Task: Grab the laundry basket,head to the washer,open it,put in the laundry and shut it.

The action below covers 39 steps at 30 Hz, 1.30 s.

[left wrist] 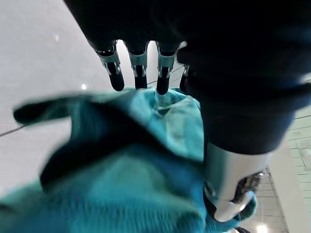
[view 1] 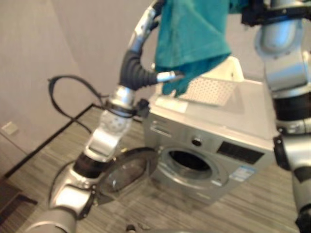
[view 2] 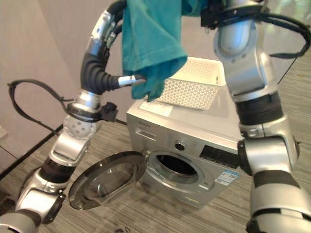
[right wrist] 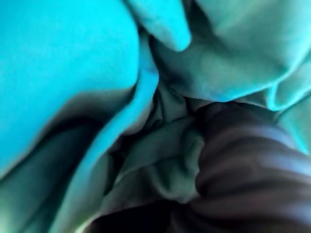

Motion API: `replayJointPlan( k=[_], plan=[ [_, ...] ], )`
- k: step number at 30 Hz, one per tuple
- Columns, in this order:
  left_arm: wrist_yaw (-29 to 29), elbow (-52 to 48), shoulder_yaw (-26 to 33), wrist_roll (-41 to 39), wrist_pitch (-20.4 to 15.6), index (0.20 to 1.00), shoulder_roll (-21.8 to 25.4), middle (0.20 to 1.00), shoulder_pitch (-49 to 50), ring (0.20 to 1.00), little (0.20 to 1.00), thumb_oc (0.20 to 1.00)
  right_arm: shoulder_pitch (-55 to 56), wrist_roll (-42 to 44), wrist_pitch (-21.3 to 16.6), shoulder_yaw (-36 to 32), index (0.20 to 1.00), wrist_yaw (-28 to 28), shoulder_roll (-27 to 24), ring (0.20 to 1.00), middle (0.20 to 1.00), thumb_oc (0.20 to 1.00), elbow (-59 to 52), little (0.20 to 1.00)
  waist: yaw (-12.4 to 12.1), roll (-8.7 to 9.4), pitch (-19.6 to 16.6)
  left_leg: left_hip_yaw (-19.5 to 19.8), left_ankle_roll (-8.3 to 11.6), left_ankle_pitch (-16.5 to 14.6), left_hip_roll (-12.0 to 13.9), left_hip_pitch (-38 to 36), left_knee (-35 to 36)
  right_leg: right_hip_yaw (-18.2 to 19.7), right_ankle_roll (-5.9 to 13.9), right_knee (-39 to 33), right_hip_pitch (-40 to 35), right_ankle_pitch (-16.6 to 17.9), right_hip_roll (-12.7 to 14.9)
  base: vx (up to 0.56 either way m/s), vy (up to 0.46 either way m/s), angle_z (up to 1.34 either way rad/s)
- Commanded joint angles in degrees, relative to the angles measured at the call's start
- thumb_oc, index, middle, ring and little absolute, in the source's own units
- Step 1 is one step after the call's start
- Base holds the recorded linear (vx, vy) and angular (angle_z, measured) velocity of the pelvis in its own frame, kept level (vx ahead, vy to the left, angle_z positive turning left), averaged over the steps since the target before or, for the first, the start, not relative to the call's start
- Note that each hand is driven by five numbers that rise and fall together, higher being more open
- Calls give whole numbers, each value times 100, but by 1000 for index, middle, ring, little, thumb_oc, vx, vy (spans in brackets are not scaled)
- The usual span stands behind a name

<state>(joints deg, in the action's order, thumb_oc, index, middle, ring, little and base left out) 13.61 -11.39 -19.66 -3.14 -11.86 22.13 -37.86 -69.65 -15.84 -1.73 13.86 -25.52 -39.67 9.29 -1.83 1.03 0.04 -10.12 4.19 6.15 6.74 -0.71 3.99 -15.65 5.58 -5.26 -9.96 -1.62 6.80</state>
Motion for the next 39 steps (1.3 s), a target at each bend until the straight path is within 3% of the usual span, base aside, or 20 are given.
replayJointPlan(
  k=[1, 12, 29, 39],
  plan=[
    [113, 590, -109, -220, -63, 1000, -141, 1000, -770, 1000, 1000, 1000, -171, -62, -77, -334, 200, -1, -67, 200, 200, 200, -283, 200, -56, 112, -140, 176, -127, -279, 233, 44, -153, -228, -72, 195, 58, -443, -79, 0, 0, 0],
    [58, 506, -209, -407, -57, 1000, -209, 1000, -697, 1000, 1000, 1000, 155, -55, -125, -497, 200, 37, -26, 200, 200, 200, -656, 200, -55, 123, -138, 189, -134, -269, 216, 6, -70, -255, -60, 162, 43, -439, -94, 0, 0, 0],
    [231, 608, -184, -274, 15, 1000, -272, 1000, -813, 1000, 1000, 1000, 1162, 21, -215, -550, 200, 443, 425, 200, 200, 200, -1256, 200, 18, 122, -97, 128, -157, -228, 211, -34, 56, -251, -43, 129, 70, -389, -91, 0, 0, 0],
    [80, 539, -277, -456, -5, 1000, -266, 1000, -791, 1000, 1000, 1000, 1130, 119, -272, -550, 200, 514, 518, 200, 200, 200, -1393, 200, 11, 128, -106, 121, -177, -242, 208, -30, 62, -228, -30, 104, 97, -354, -81, 0, 0, 0]
  ],
)
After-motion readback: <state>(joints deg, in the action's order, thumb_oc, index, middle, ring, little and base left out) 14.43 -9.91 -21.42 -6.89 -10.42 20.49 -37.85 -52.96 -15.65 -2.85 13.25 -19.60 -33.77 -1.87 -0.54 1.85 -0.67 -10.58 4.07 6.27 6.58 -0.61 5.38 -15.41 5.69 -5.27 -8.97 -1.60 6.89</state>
